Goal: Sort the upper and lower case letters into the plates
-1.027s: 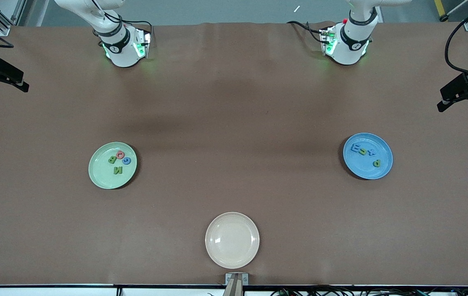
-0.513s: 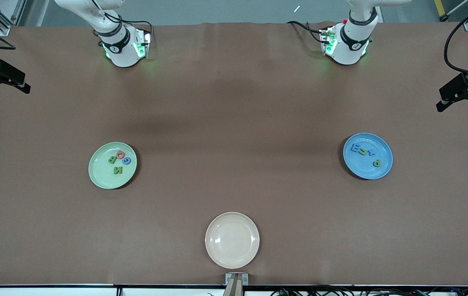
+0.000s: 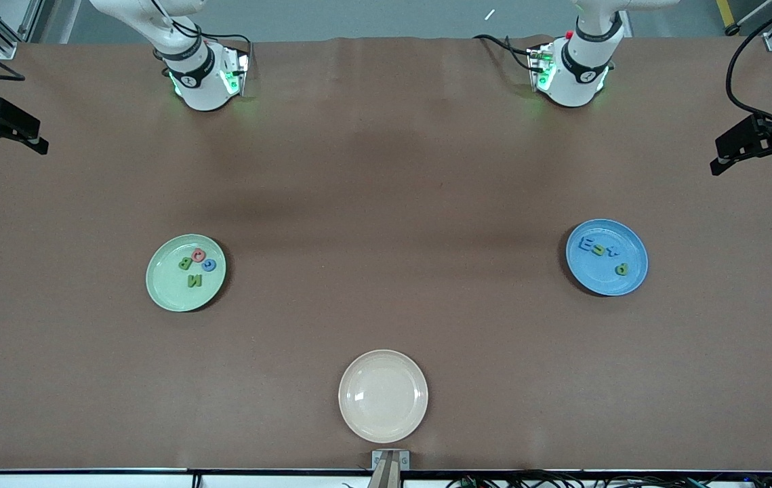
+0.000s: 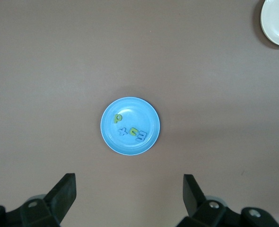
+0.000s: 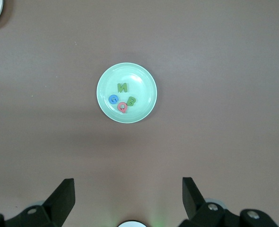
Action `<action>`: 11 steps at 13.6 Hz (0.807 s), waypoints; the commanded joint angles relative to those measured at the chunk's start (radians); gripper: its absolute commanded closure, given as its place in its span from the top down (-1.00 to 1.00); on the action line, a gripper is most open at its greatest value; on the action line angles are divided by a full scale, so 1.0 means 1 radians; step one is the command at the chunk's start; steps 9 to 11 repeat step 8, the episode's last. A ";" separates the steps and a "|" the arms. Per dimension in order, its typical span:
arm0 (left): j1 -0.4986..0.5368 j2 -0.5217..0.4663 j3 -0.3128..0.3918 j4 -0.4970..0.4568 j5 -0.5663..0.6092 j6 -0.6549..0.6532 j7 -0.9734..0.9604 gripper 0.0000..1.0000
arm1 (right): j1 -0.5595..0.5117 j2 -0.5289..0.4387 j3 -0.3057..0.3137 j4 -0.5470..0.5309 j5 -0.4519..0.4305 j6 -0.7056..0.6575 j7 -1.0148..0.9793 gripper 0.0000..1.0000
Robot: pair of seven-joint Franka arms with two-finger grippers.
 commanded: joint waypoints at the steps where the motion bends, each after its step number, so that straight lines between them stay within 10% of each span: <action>1: -0.001 -0.006 0.000 0.004 -0.015 -0.014 0.004 0.99 | -0.007 -0.035 0.008 -0.038 -0.018 0.004 -0.013 1.00; 11: -0.001 -0.005 0.000 0.005 -0.017 -0.014 0.004 0.99 | -0.007 -0.042 0.008 -0.051 -0.010 0.005 -0.005 1.00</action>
